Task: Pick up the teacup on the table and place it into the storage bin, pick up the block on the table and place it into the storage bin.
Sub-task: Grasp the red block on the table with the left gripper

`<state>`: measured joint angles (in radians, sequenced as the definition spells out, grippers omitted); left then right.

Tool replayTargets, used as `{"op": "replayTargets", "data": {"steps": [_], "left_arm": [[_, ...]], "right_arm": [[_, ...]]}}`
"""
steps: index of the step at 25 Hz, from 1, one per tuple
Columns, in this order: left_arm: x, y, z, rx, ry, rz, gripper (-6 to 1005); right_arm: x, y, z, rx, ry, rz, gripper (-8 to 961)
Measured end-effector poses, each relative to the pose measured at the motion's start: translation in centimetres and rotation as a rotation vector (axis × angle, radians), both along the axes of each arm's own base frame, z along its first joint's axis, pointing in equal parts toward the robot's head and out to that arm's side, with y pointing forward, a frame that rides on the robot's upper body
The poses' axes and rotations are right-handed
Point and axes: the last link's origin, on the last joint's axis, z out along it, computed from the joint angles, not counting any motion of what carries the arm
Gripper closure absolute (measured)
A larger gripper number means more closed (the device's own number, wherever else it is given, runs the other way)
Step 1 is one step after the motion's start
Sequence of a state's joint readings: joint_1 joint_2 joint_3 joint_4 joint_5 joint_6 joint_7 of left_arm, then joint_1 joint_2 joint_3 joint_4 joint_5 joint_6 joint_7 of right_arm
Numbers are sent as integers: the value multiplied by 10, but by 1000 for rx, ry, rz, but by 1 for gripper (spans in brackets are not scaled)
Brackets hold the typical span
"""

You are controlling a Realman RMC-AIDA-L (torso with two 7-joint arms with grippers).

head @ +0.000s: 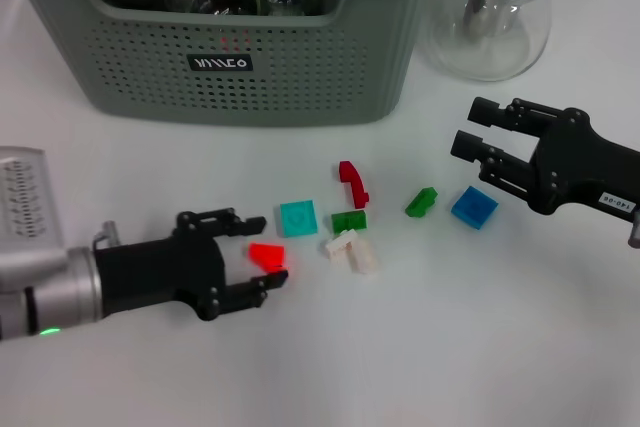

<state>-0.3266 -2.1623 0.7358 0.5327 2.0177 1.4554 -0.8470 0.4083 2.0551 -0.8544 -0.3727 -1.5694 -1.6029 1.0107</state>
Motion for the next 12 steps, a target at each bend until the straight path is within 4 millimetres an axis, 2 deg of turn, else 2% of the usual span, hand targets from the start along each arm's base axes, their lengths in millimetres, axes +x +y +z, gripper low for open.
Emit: {"op": "replayTargets", "data": {"steps": [5,12], "left_arm": [[-1,4,-12,-27,38,12,357],[-2,-2,-15,-44,35,14,372]], "right_arm": [[1,-2,0,0,1,-6,448],[3,-3,0,0,1,-10,448]]}}
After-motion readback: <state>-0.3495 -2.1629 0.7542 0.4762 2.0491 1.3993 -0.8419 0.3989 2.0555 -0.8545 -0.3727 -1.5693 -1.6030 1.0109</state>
